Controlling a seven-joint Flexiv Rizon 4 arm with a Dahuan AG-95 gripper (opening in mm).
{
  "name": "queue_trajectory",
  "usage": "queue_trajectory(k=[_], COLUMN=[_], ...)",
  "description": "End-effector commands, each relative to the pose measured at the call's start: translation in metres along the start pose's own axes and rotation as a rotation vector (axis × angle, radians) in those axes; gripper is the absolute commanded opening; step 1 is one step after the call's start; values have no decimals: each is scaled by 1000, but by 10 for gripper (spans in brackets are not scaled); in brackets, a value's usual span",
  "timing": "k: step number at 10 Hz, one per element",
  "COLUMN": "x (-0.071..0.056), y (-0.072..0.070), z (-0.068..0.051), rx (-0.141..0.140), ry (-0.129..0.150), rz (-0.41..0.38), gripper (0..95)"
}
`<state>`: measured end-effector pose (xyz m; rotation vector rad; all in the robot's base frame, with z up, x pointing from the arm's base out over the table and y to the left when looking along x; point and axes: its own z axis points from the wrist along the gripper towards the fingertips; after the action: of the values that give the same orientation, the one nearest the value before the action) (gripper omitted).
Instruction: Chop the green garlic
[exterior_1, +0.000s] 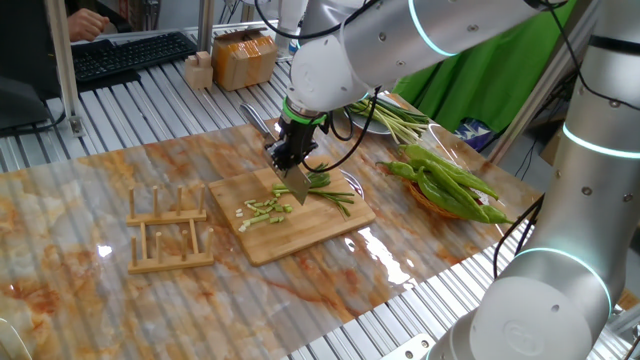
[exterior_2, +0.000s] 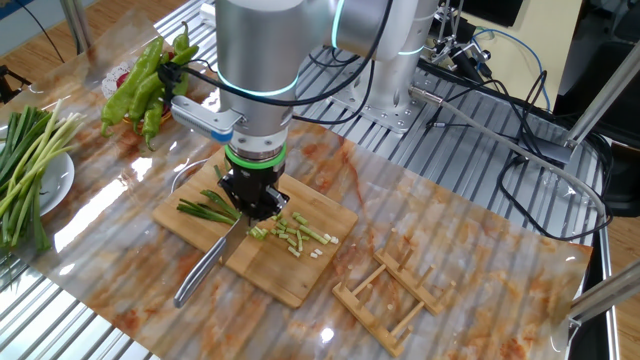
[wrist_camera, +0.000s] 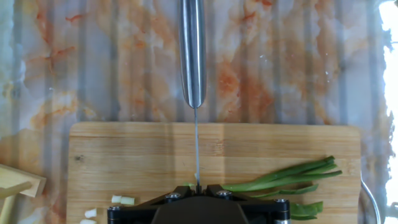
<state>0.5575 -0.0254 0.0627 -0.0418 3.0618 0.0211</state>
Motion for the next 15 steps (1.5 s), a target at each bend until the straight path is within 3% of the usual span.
queue_trajectory(k=[1,4,7,10,12,14,15], x=[1,2,4,3,4,3,2], y=[0,0,1,1,1,1,1], z=[1,10,27,27,35,31,36], rx=[-1,-4,-9,-20,-16,-31,-28], ry=[1,-4,-33,-39,-49,-46,-58], rz=[2,2,6,12,11,17,16], gripper=[0,0,0,0,0,0,0])
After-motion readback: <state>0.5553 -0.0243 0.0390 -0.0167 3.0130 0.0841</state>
